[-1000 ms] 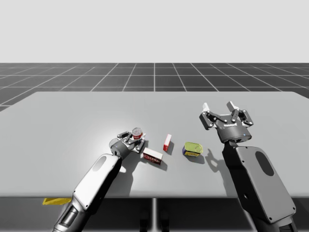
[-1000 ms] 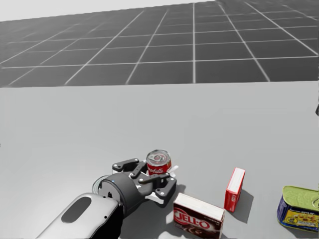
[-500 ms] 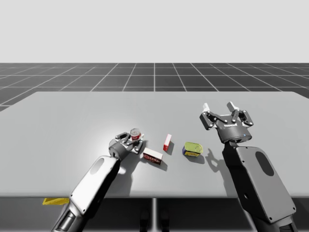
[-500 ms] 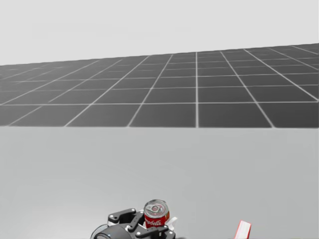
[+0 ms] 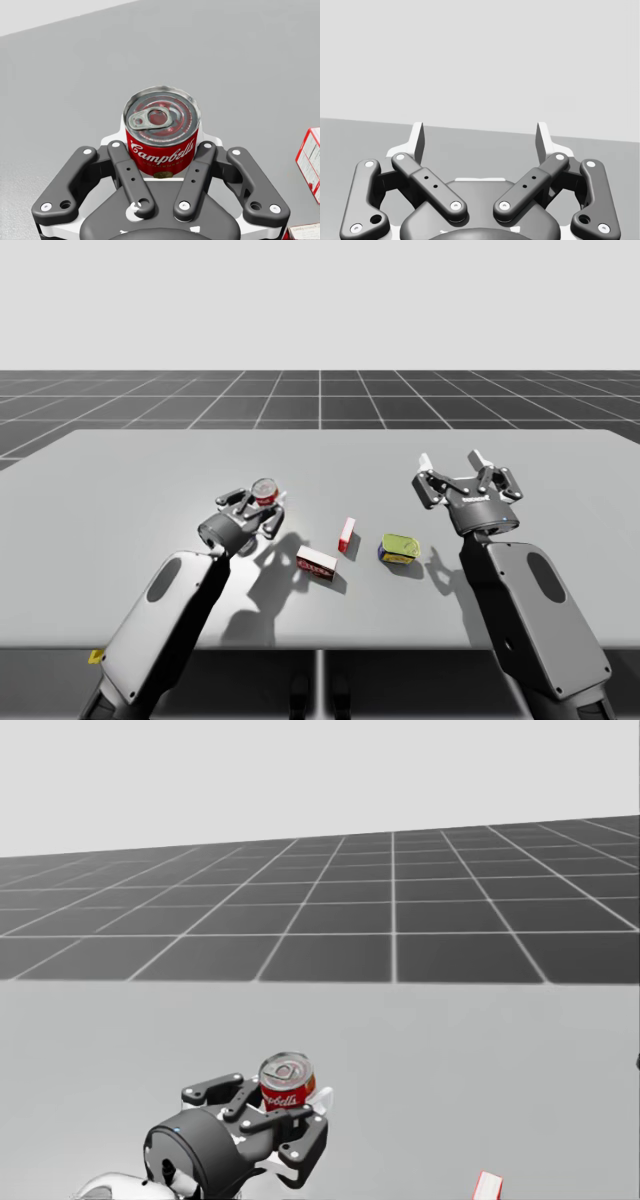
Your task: Lift the red soup can off the table.
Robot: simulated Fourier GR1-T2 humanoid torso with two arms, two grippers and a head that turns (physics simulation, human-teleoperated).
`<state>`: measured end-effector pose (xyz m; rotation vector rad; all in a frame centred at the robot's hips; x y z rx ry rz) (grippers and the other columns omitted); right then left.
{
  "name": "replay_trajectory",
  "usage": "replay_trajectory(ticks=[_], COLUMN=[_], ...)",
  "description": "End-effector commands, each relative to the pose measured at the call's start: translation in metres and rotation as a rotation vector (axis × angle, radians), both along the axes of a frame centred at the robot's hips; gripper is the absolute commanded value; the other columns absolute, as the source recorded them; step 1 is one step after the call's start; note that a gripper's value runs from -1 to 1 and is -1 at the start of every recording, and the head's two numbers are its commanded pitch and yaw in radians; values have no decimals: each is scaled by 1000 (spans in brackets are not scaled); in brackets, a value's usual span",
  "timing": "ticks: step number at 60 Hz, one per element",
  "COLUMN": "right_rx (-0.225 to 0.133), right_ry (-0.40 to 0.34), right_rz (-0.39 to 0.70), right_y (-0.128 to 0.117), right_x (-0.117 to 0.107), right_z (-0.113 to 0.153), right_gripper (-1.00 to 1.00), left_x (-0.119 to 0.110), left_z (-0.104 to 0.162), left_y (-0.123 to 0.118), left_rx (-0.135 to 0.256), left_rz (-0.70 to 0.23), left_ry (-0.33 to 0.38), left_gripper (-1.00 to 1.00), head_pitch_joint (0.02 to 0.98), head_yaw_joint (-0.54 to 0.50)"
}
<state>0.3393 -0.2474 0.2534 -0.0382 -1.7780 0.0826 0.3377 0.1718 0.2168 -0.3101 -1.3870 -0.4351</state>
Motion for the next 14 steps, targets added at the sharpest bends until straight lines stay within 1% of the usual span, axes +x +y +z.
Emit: replay_trajectory(ticks=[1, 8, 9, 14], right_rx=[-2, -3, -3, -5], right_ry=[1, 1, 1, 1], right_rz=[4, 5, 5, 7], right_y=[1, 1, 1, 1], right_x=[0, 0, -1, -1], right_z=[0, -1, 0, -1], right_gripper=[-1000, -1000, -1000, -1000], left_x=[5, 2, 0, -4], left_z=[62, 91, 101, 120], left_y=[-16, -19, -20, -24], left_rx=[-17, -24, -26, -32], left_rz=[-121, -130, -135, -137], left_ry=[-138, -197, -219, -261], left_gripper=[1000, 1000, 1000, 1000], head_pitch_joint=[404, 401, 402, 401], head_yaw_joint=[157, 157, 157, 156])
